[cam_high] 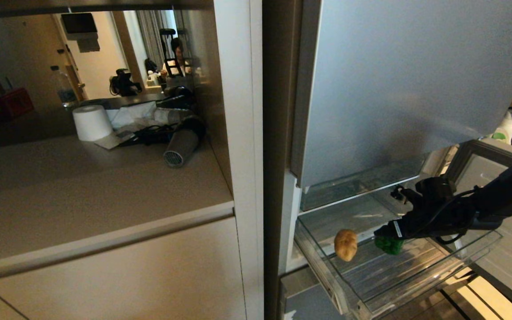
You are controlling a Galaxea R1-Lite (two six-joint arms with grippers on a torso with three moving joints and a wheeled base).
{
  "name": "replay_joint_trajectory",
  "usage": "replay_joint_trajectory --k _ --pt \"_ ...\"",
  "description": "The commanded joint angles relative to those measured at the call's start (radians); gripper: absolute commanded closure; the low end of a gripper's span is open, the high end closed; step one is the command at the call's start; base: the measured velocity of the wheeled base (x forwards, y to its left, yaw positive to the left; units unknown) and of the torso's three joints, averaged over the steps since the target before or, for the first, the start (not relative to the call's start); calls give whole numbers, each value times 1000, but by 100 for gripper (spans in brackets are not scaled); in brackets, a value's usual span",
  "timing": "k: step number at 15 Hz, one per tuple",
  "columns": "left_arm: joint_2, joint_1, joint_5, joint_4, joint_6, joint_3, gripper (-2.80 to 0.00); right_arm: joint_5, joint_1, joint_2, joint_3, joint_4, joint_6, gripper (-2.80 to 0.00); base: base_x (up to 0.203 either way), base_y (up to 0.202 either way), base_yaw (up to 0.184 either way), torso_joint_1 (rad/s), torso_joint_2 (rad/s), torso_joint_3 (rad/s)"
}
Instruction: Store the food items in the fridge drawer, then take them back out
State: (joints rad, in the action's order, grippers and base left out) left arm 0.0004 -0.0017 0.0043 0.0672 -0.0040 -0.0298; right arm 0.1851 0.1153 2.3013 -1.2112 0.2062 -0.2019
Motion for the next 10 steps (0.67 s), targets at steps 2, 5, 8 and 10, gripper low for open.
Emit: replay_joint_trajectory --k 2,5,8,10 --pt "0 0 0 0 -1 1 0 2 -3 24 -17 -1 -2 -280 0 0 0 0 0 0" --pt "0 0 0 0 -1 -1 0 2 -3 48 -28 -21 -2 -280 0 0 0 0 0 0" --pt "0 0 0 0 -1 1 0 2 -3 72 -31 -21 -2 -280 0 0 0 0 0 0" --pt "0 0 0 0 -1 1 0 2 -3 81 -40 -21 -2 -280 0 0 0 0 0 0"
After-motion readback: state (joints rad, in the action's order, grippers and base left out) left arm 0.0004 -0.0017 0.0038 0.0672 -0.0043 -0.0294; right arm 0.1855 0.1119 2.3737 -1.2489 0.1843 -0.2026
